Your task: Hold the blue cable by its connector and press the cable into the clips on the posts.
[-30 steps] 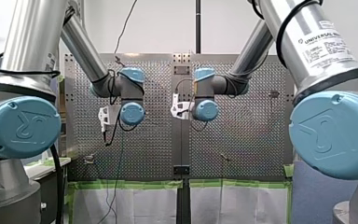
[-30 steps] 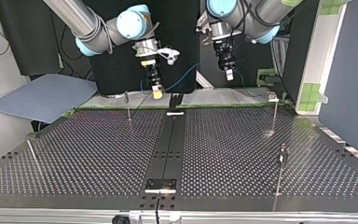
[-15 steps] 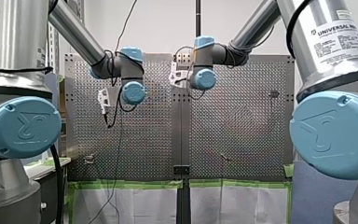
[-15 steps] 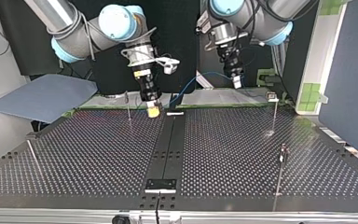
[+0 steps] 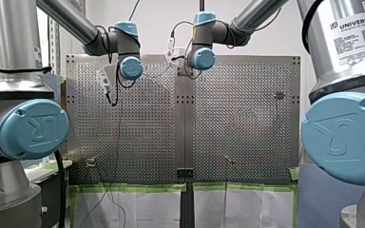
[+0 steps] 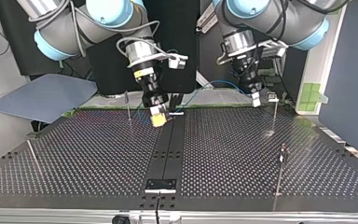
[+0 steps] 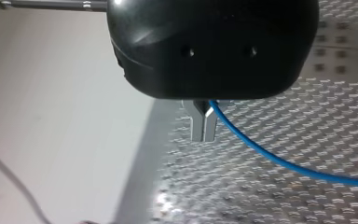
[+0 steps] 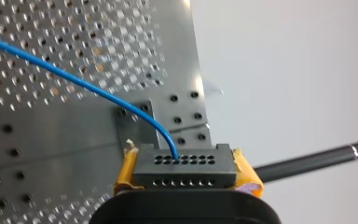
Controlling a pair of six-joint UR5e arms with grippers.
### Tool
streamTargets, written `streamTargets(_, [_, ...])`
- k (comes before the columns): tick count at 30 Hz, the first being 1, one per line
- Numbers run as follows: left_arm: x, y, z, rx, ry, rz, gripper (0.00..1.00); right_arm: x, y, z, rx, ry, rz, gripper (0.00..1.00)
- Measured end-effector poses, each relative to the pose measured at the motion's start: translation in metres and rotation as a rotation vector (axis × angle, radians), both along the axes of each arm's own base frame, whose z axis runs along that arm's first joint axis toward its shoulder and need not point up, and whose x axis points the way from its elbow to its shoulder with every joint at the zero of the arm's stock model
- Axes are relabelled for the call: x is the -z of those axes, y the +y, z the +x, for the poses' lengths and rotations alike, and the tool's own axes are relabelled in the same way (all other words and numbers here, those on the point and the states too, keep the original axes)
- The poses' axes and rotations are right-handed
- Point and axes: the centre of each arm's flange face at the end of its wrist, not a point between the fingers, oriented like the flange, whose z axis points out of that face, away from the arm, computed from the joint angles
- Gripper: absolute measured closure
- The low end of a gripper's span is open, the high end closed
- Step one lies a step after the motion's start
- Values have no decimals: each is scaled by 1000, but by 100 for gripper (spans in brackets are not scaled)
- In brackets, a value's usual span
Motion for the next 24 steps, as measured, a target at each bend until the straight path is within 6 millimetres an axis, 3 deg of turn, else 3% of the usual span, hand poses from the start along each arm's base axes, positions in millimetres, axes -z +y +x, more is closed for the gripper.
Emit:
streamTargets(5, [-42,16,7,1,-56,-26,100,10,-3,17,-18,8,9,100])
streamTargets(8, [-57,26,13,3,-70,-32,100,12,-4,24,-29,9,10,100])
streamTargets(24, [-60,72,39,2,7,10,100,6,-24,56,-51,-2,12,100])
